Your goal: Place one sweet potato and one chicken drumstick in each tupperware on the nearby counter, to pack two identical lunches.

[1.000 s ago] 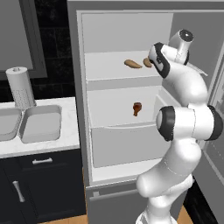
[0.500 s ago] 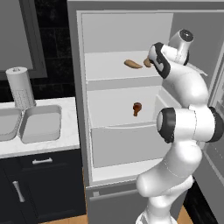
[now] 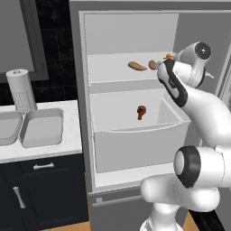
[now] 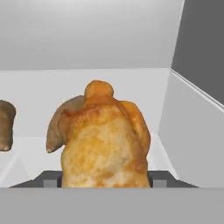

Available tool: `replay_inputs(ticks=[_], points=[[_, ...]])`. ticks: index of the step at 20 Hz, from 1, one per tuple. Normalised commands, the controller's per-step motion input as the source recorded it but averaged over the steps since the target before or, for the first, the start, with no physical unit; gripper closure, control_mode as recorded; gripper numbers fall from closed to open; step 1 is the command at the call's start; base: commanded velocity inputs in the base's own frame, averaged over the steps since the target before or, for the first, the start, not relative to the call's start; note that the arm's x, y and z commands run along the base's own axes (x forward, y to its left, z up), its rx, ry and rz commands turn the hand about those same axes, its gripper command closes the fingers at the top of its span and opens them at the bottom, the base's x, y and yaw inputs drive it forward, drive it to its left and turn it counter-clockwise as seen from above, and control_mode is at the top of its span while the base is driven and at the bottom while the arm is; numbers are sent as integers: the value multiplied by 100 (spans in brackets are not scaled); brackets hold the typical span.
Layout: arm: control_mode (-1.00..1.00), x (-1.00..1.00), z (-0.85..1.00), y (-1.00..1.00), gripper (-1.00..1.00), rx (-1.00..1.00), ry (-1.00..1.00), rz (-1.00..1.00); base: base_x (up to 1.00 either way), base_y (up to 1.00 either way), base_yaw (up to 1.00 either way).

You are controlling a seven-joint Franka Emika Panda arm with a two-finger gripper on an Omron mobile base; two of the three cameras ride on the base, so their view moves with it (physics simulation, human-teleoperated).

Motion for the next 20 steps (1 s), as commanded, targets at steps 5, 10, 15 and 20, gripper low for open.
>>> replay_inputs(ticks=[5,10,15,20], points=[[-100,-100,10,28,100,1,1,-10,0,0,0],[-100,-100,32,0,100,5,17,0,0,0,0],[-100,-100,4,2,100,4,24,0,0,0,0],[-100,-100,-34,34,100,0,23,0,0,0,0]])
